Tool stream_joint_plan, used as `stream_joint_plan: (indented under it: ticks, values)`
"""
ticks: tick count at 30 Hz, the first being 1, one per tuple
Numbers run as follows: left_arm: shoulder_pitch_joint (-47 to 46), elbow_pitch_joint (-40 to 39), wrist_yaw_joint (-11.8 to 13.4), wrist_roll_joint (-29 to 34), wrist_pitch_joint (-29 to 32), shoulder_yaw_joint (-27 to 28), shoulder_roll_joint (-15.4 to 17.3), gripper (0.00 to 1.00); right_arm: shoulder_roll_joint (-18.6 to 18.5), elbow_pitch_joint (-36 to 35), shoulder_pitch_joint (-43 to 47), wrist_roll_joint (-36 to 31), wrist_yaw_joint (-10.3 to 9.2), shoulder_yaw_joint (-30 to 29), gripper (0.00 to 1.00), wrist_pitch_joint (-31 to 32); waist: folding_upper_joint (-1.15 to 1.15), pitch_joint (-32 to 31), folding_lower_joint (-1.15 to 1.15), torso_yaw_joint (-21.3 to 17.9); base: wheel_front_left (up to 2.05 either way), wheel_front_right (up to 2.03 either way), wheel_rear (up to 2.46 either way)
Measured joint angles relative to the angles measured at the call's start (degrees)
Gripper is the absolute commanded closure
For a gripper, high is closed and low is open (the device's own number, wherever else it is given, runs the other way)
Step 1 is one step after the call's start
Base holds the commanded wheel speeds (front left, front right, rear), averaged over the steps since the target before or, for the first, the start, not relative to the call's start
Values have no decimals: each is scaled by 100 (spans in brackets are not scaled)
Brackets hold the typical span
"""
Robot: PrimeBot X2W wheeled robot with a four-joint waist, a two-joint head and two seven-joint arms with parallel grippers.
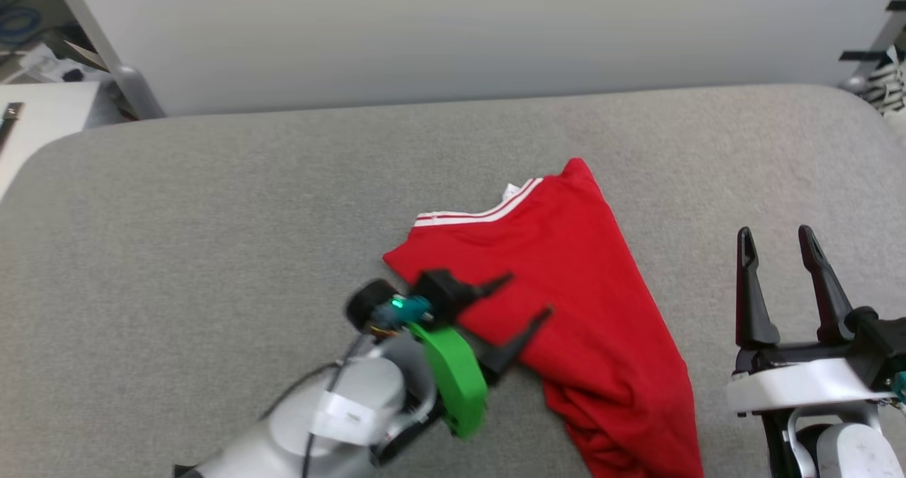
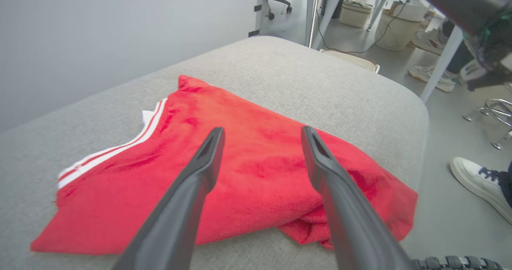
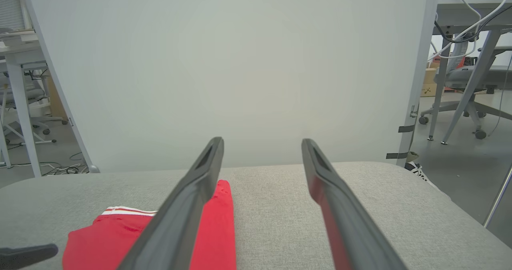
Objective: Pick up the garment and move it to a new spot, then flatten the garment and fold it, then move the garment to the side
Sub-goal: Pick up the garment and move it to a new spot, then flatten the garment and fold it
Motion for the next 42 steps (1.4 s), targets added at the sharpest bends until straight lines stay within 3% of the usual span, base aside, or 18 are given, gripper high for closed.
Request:
stream_joint_plan:
  ticks: [5, 10, 16, 25, 30, 37, 40, 42]
  values:
    - [462, -682, 633, 119, -79, 1478, 502, 0, 2, 13, 201, -37, 0, 11, 0, 0, 0, -282, 0, 237, 0, 0, 0]
    - [1740, -1697, 1012, 909, -79, 3059, 626, 0, 2, 23, 294, -46, 0, 46, 0, 0, 0, -445, 0, 471, 0, 0, 0]
    - [3048, -2179, 854, 1684, -79, 4250, 334, 0, 5, 60, 392, -115, 0, 103, 0, 0, 0, -579, 0, 620, 0, 0, 0]
    - [3830, -2375, 275, 2620, -79, 5469, -598, 0, 7, 178, 496, -127, 0, 113, 0, 0, 0, -582, 0, 663, 0, 0, 0]
    - [3895, -2301, -8, 2966, -79, 5664, -884, 0, 5, 235, 495, -127, 0, 104, 0, 0, 0, -553, 0, 659, 0, 0, 0]
    - [3891, -2240, -89, 3142, -79, 5770, -1071, 0, 5, 502, 482, -141, 0, 147, 0, 32, 0, -475, 0, 660, 0, 0, 0]
    - [3877, -2248, -100, 3163, -79, 5727, -1103, 0, 4, 635, 352, -189, 0, 248, 0, 536, 0, -378, 0, 684, 0, 0, 0]
    - [3852, -2221, -101, 3152, -79, 5676, -1116, 0, -91, 679, 105, -38, 0, 448, 0, 1255, 0, -288, 0, 713, 0, 0, 0]
